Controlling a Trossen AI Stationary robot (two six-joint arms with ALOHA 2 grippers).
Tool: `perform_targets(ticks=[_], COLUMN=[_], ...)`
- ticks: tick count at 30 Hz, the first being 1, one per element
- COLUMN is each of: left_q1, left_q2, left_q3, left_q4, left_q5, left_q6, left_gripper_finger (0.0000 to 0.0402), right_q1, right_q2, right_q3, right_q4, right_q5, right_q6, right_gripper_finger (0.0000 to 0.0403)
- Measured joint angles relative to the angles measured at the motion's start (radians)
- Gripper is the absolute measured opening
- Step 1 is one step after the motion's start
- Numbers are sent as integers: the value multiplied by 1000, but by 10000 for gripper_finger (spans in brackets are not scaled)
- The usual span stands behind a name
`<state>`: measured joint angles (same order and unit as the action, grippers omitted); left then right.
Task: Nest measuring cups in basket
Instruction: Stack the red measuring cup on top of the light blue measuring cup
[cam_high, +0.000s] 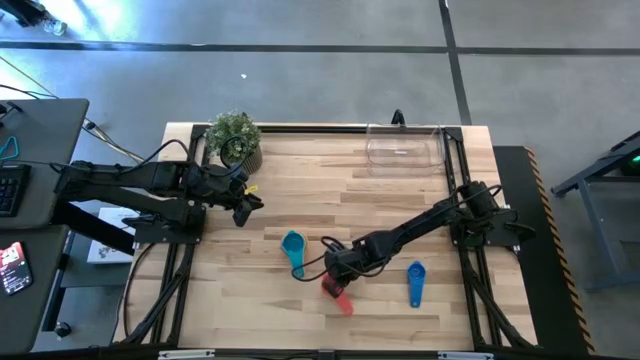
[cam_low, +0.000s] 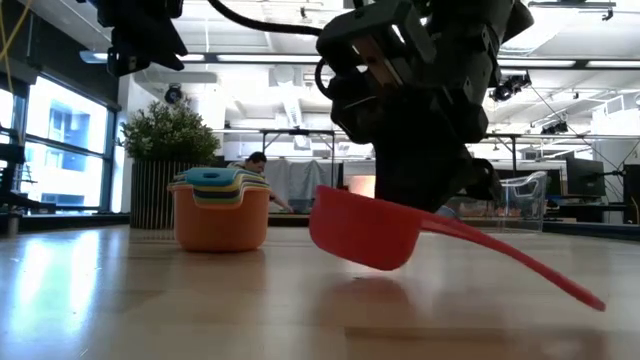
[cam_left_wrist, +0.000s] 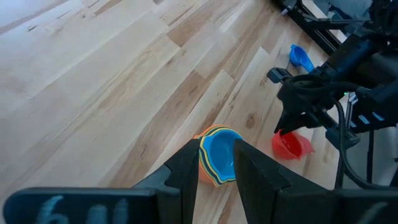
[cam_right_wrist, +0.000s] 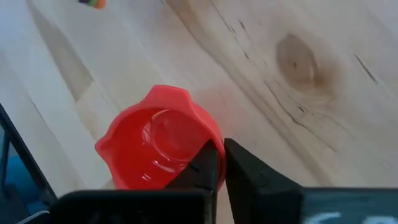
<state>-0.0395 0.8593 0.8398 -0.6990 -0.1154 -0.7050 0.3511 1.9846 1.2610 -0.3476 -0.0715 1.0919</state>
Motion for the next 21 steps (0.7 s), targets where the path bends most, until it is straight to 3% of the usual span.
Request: perform_targets(ticks=[12, 21], left_q1=[0, 0], left_q2=[0, 0], left_q3=[0, 0], left_q4=[-2, -13], left_q5=[-1, 6], left_q6=[23, 93], left_gripper_finger=[90, 90], right_q1=[-16, -87], right_q2=[-49, -62], right_q3=[12, 241], right_q4=[-12, -173], right_q5=[-2, 126], right_q6=[223, 253], right_gripper_finger=[4, 2])
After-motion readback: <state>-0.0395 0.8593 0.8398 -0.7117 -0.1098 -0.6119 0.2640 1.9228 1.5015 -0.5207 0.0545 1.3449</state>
